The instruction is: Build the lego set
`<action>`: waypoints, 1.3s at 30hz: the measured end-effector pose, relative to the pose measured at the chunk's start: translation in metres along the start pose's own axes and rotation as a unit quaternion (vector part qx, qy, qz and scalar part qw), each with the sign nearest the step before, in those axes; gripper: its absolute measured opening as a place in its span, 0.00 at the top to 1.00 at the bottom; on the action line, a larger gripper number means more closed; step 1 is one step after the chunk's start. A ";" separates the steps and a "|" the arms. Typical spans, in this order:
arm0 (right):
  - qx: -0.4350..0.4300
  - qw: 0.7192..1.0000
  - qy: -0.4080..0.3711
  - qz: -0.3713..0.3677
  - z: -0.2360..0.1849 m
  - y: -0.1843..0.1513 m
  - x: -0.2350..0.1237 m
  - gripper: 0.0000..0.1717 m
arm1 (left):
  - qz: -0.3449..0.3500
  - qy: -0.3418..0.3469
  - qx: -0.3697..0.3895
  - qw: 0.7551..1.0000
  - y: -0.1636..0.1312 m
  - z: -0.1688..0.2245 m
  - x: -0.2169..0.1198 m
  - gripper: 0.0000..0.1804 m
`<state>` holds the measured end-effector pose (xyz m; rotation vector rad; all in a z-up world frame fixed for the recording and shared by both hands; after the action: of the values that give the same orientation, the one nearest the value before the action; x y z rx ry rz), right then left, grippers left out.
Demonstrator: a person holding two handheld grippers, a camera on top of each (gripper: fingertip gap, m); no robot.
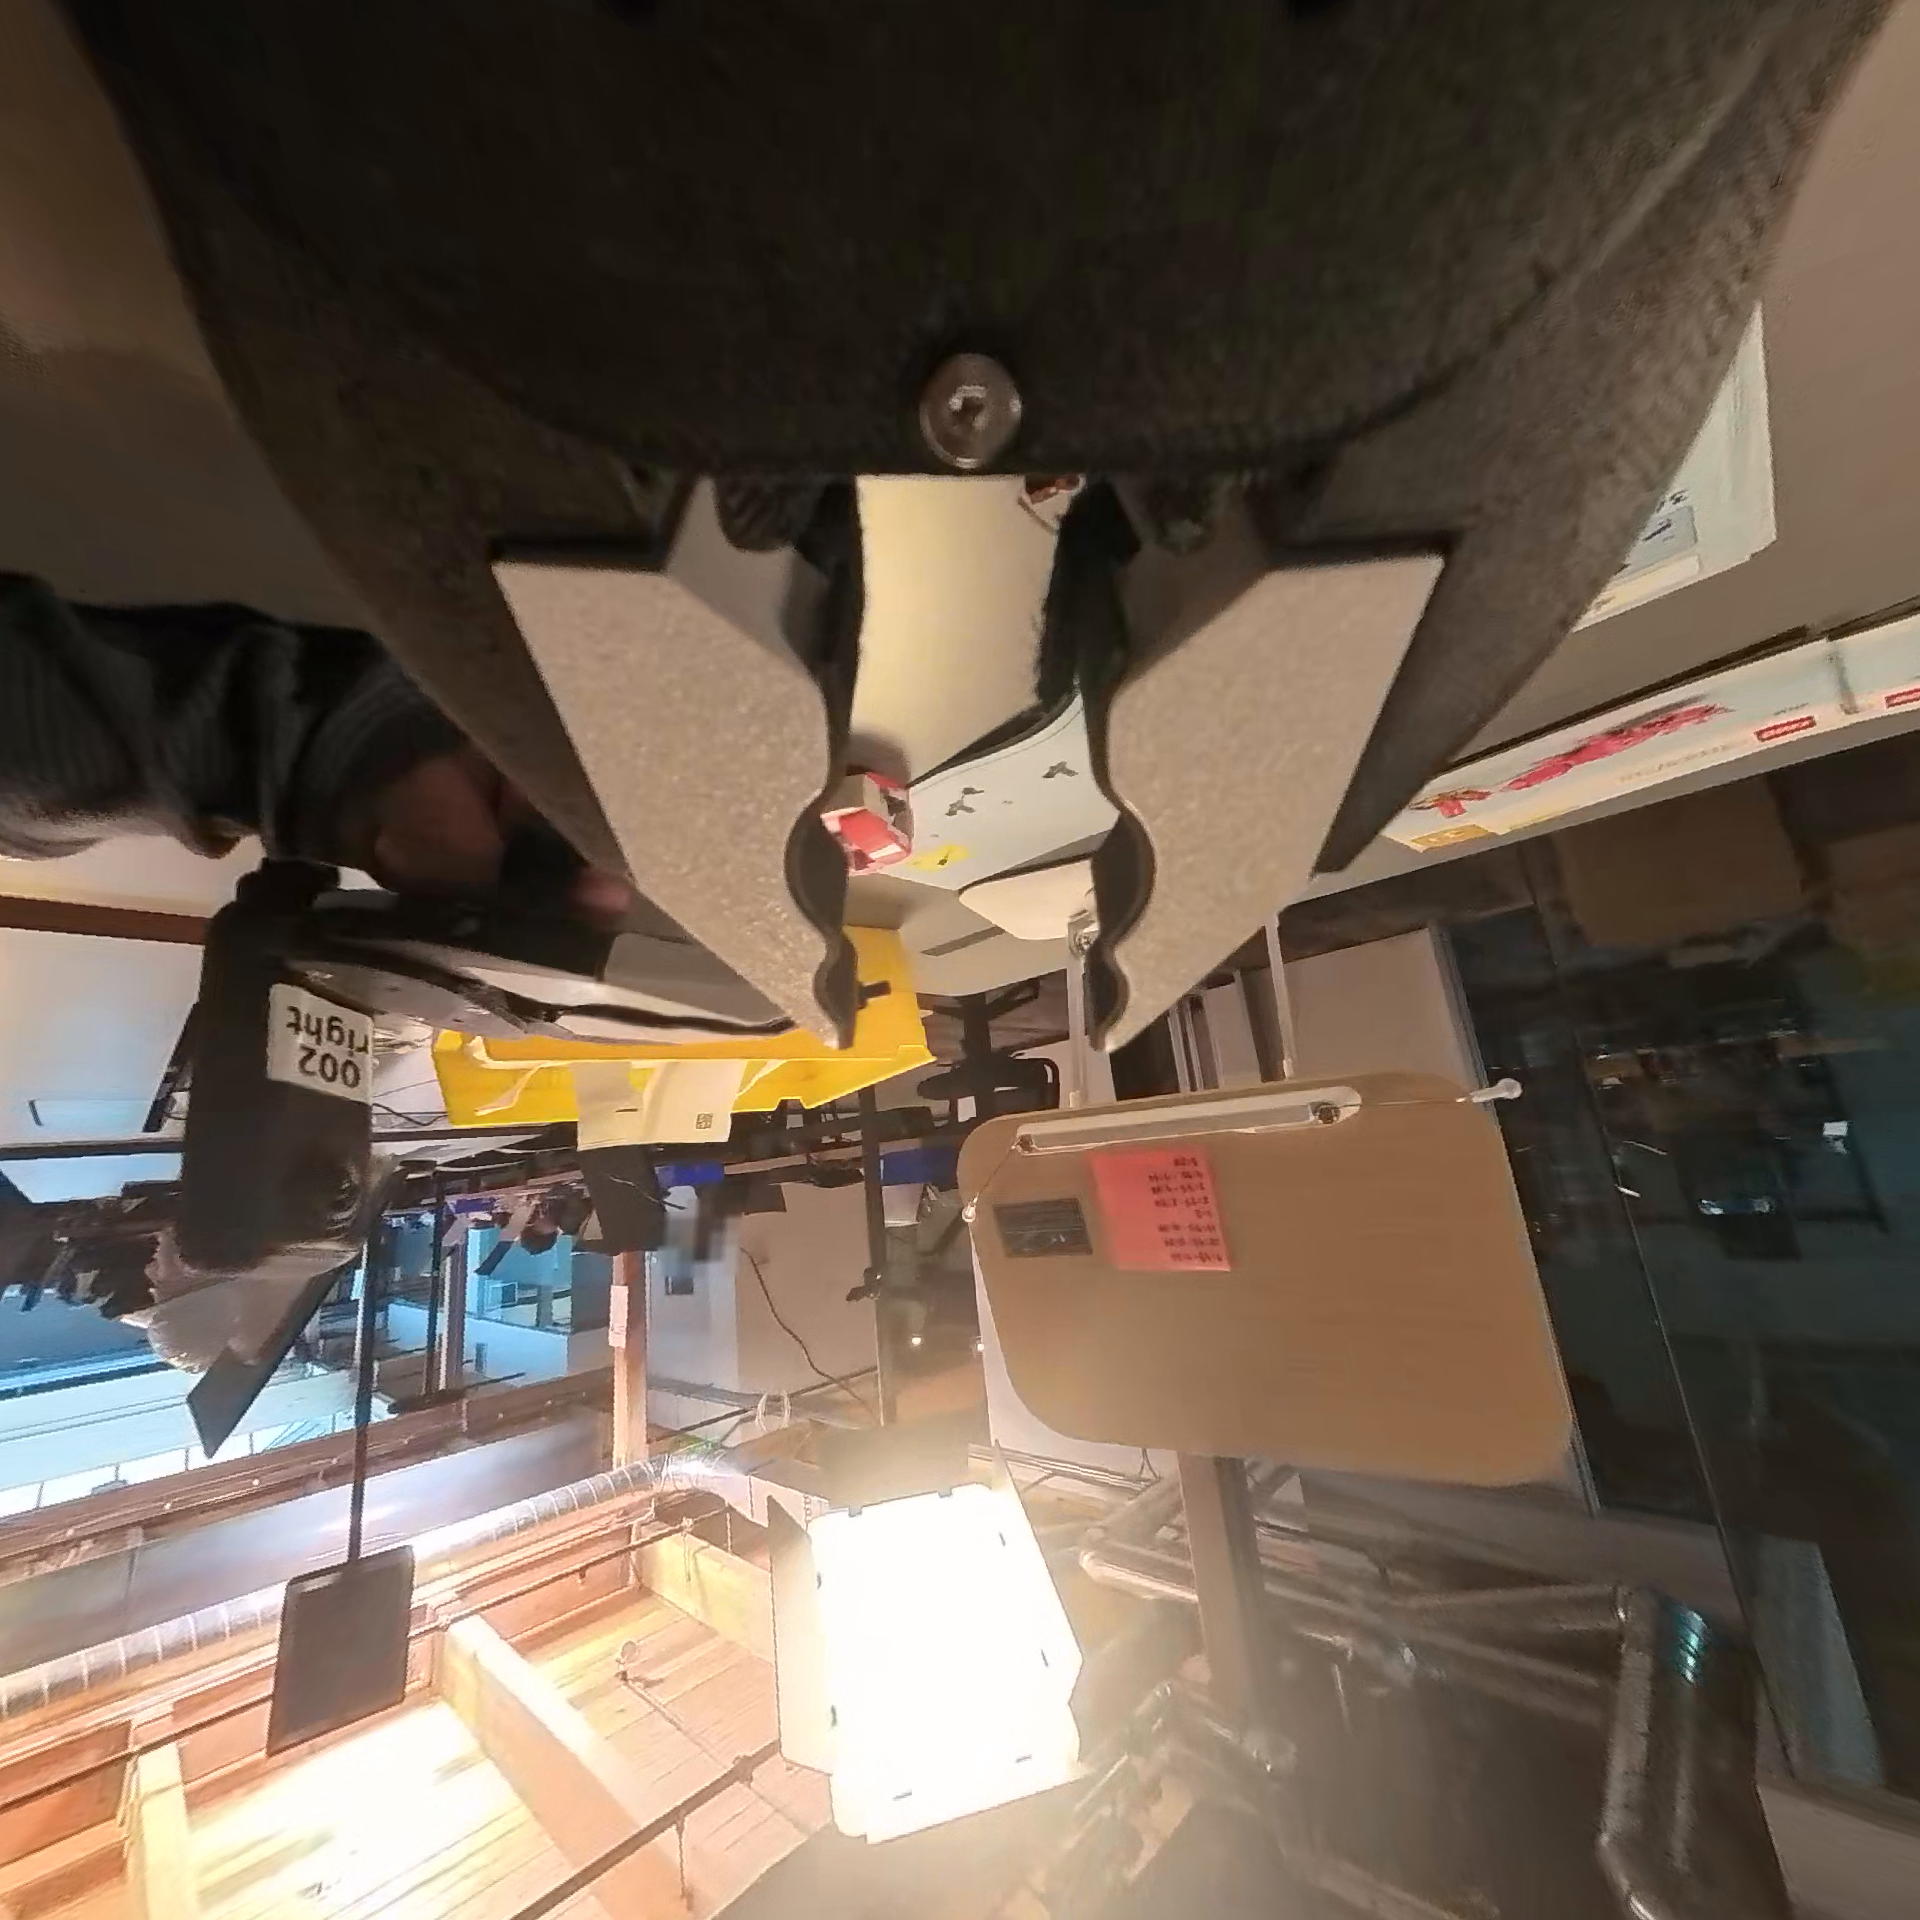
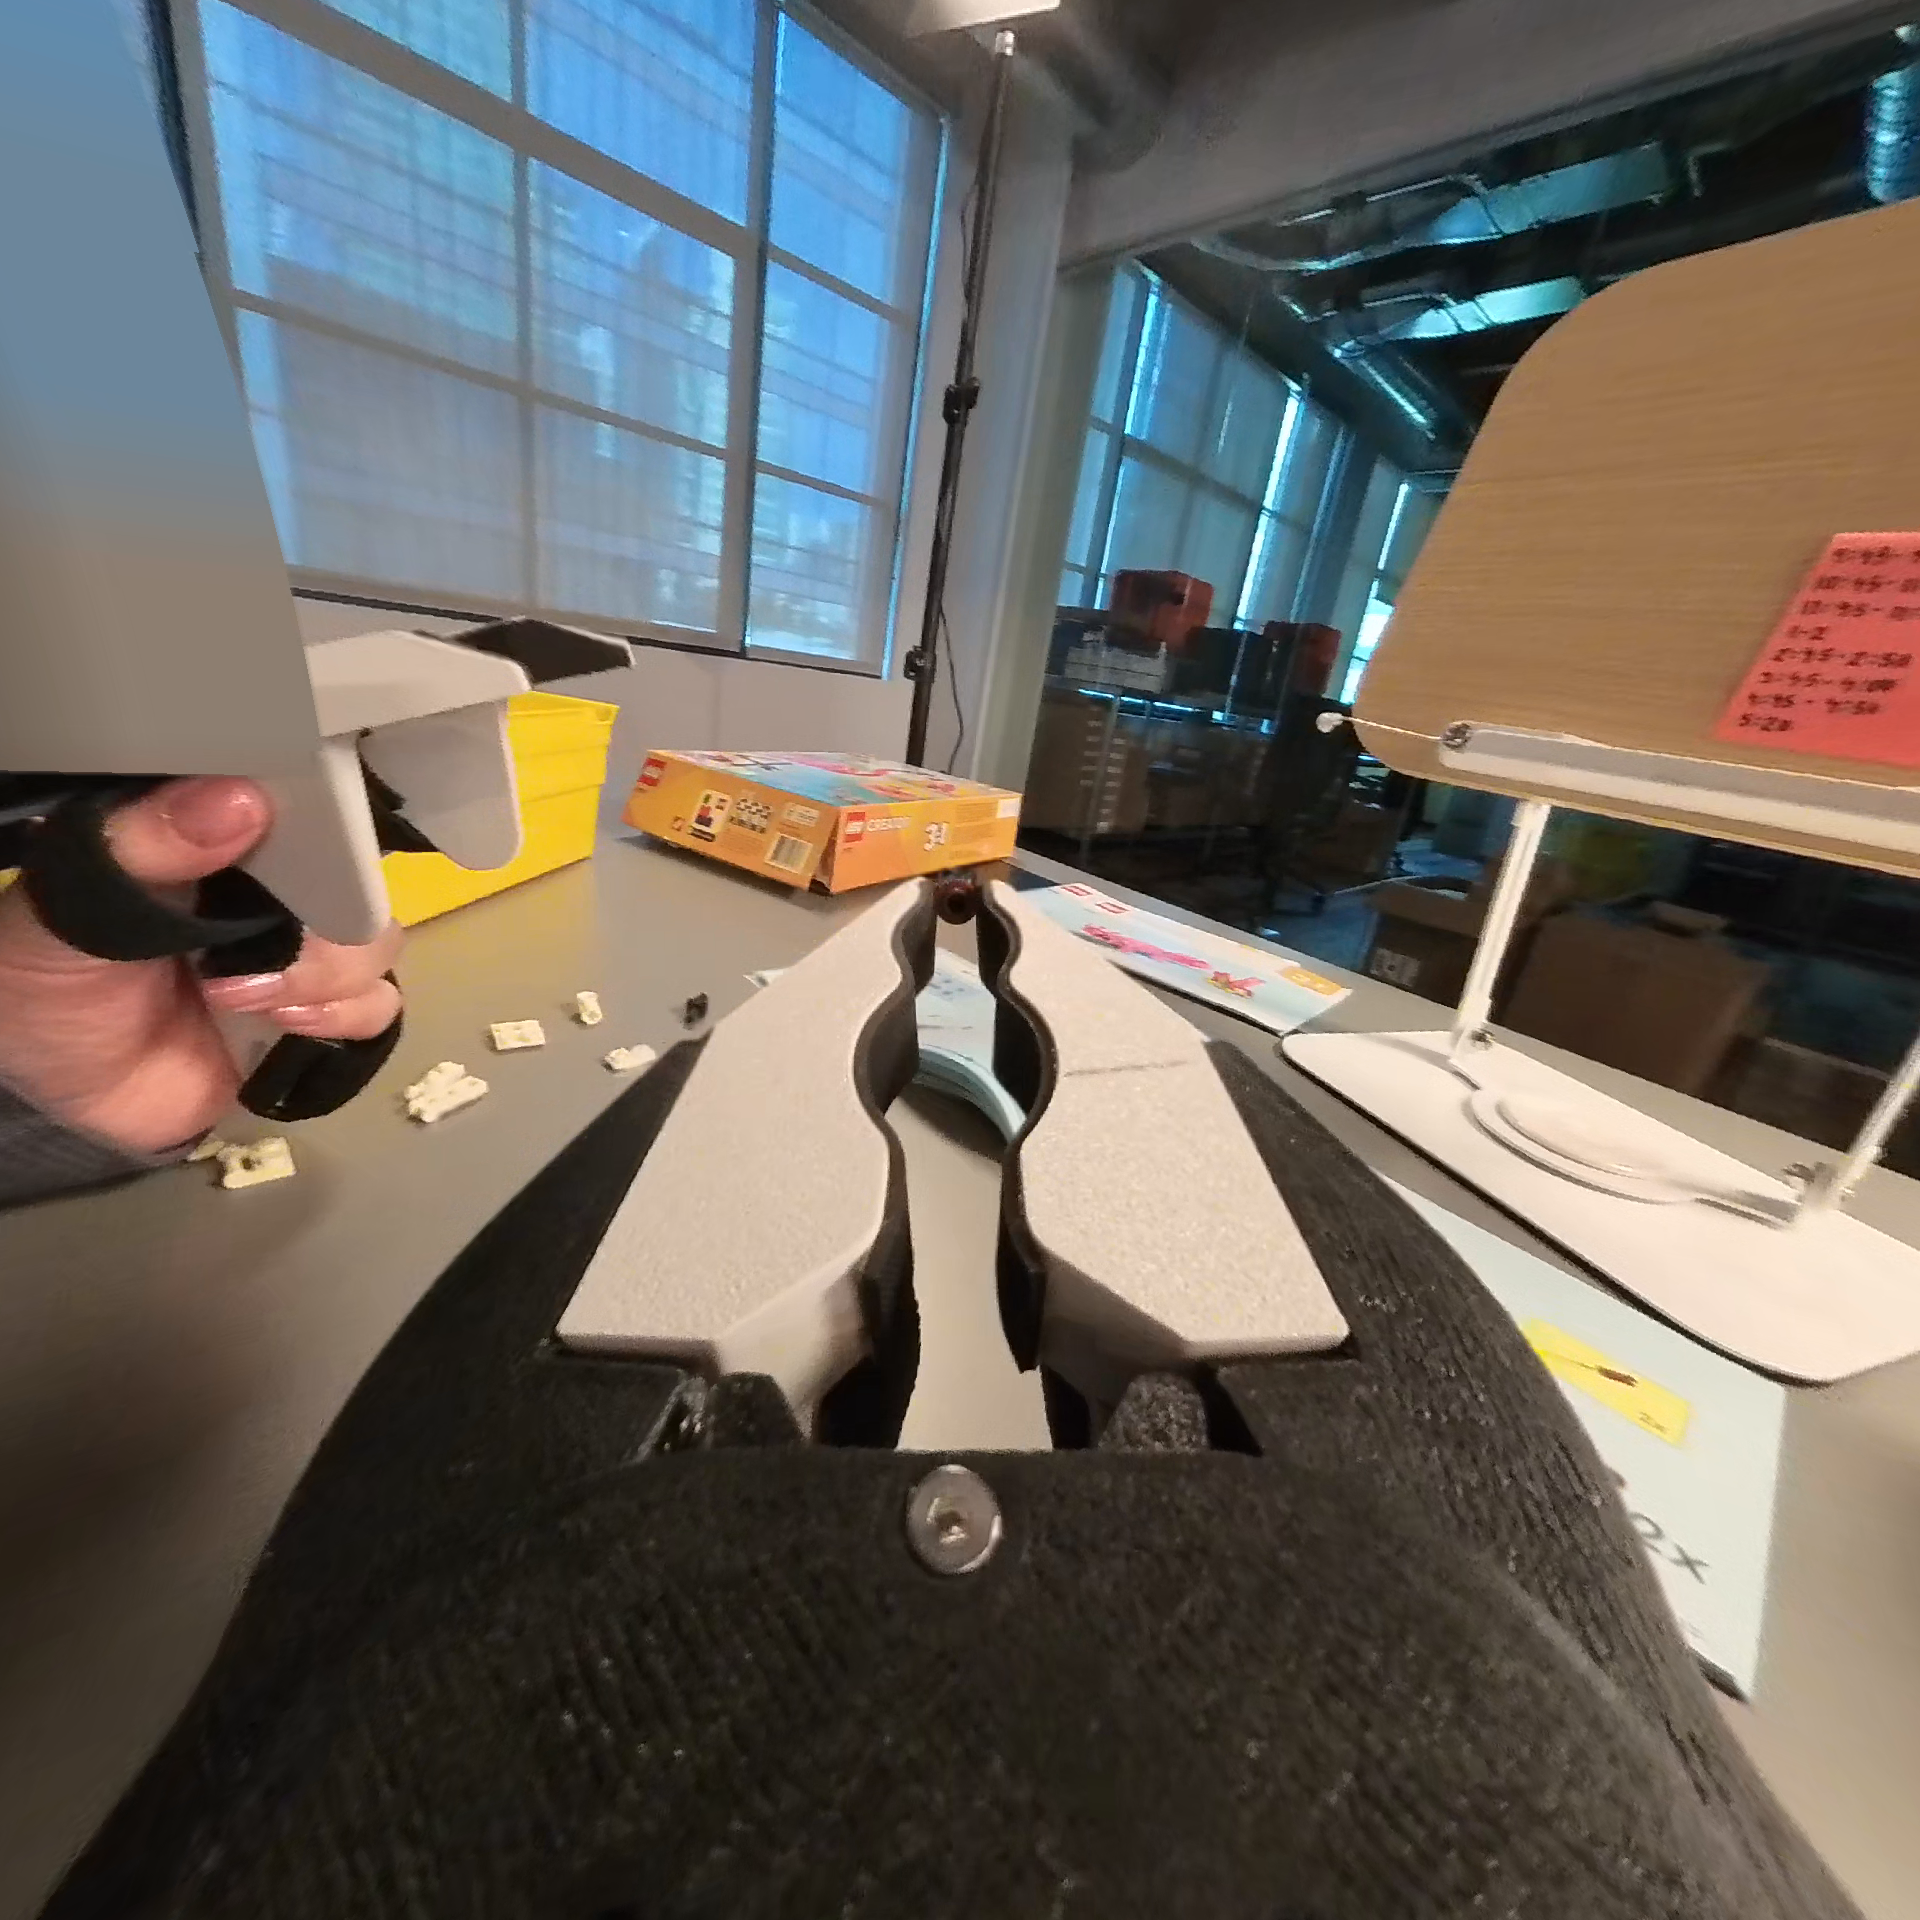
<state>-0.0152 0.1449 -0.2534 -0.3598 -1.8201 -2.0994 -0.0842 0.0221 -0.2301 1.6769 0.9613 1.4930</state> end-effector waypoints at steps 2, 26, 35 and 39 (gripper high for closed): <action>-0.013 1.000 -0.006 -0.007 0.001 -0.002 0.001 0.97 | 0.003 -0.005 -0.005 1.000 0.003 0.002 0.001 0.76; -0.035 0.999 -0.015 -0.018 0.001 -0.003 0.000 0.97 | -0.424 0.007 -0.031 0.905 0.114 -0.103 -0.151 0.95; -0.026 0.999 -0.013 -0.015 0.001 -0.002 0.000 0.97 | -0.636 -0.270 0.039 0.722 0.049 -0.111 -0.199 0.86; -0.020 1.000 -0.019 -0.015 0.004 -0.002 -0.001 0.97 | -0.636 -0.329 0.035 0.697 0.033 -0.114 -0.201 0.88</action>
<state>-0.0155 0.1486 -0.2551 -0.3879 -1.8181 -2.1655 -0.2081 -0.1670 -0.2876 0.9240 1.2800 -0.0943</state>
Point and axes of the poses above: each gripper's, where its closed fingertips meet, x out along the fingers, y out of its top, z = x × y across the jaws, the point moved 4 cm from there along -x, back along the fingers, and after that the axes turned 10 degrees about z, right-handed, at the moved point
